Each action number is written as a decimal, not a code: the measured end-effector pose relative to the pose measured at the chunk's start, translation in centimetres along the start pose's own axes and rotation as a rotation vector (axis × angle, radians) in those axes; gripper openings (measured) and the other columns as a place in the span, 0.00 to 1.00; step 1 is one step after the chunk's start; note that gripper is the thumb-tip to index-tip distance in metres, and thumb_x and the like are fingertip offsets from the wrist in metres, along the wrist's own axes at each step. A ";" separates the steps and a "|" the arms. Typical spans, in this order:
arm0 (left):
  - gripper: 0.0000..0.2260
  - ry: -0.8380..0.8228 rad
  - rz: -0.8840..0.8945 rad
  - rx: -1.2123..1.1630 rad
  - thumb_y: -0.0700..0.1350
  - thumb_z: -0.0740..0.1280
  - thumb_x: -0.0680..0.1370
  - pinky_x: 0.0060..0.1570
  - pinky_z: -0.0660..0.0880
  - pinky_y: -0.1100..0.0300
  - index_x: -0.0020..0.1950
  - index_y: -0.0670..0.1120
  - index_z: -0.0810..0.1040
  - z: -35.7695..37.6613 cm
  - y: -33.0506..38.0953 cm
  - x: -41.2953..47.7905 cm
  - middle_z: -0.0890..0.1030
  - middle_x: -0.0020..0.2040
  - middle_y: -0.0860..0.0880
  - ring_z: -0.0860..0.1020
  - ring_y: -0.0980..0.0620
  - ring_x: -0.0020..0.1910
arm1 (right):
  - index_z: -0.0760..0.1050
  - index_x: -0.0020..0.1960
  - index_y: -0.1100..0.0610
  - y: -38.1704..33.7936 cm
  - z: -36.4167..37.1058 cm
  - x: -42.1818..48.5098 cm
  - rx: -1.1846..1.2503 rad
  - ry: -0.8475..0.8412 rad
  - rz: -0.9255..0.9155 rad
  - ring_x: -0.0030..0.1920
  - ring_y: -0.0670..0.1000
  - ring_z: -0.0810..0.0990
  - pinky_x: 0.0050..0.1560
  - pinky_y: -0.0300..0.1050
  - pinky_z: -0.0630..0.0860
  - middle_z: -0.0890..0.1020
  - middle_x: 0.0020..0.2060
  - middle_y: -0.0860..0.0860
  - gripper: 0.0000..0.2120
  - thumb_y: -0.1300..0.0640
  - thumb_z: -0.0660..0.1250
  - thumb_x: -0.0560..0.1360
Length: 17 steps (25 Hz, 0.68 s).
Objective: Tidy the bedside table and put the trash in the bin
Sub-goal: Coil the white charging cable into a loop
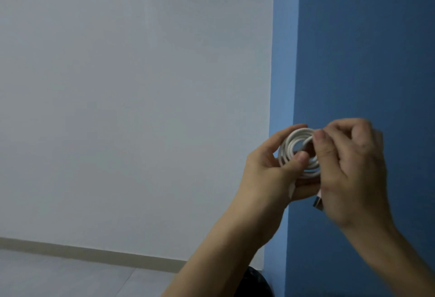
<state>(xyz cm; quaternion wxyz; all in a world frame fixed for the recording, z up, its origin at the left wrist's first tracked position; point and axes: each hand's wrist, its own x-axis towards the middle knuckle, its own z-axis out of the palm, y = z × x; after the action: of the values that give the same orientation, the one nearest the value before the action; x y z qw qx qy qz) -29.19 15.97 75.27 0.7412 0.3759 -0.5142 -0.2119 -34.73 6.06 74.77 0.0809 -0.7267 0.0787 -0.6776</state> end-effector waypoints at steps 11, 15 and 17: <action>0.11 0.211 -0.009 0.075 0.36 0.59 0.80 0.37 0.74 0.73 0.60 0.42 0.76 1.8 -10.0 -0.6 0.80 0.51 0.44 0.78 0.56 0.42 | 0.84 0.43 0.48 5.8 -1.5 -7.3 0.648 -0.223 0.752 0.42 0.50 0.86 0.46 0.47 0.81 0.87 0.40 0.49 0.32 0.25 0.66 0.52; 0.12 0.249 -0.226 0.022 0.40 0.58 0.80 0.56 0.73 0.54 0.61 0.39 0.74 2.6 -17.7 -2.7 0.79 0.54 0.39 0.77 0.47 0.51 | 0.83 0.44 0.55 8.9 -2.3 -14.0 0.651 -0.177 1.022 0.43 0.53 0.85 0.43 0.49 0.81 0.87 0.40 0.54 0.27 0.33 0.69 0.60; 0.12 0.297 -0.348 -0.004 0.44 0.60 0.80 0.64 0.70 0.49 0.62 0.44 0.75 2.7 -22.3 -4.3 0.79 0.58 0.40 0.76 0.44 0.58 | 0.82 0.43 0.57 10.3 -2.6 -17.5 0.715 -0.140 1.180 0.38 0.50 0.85 0.34 0.41 0.79 0.87 0.36 0.51 0.13 0.48 0.64 0.73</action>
<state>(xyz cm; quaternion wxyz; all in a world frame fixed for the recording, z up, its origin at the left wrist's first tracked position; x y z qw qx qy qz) -31.72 4.10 55.93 0.7618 0.4845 -0.3266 -0.2798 -38.62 -0.10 55.61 0.6754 -0.5331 0.2272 -0.4560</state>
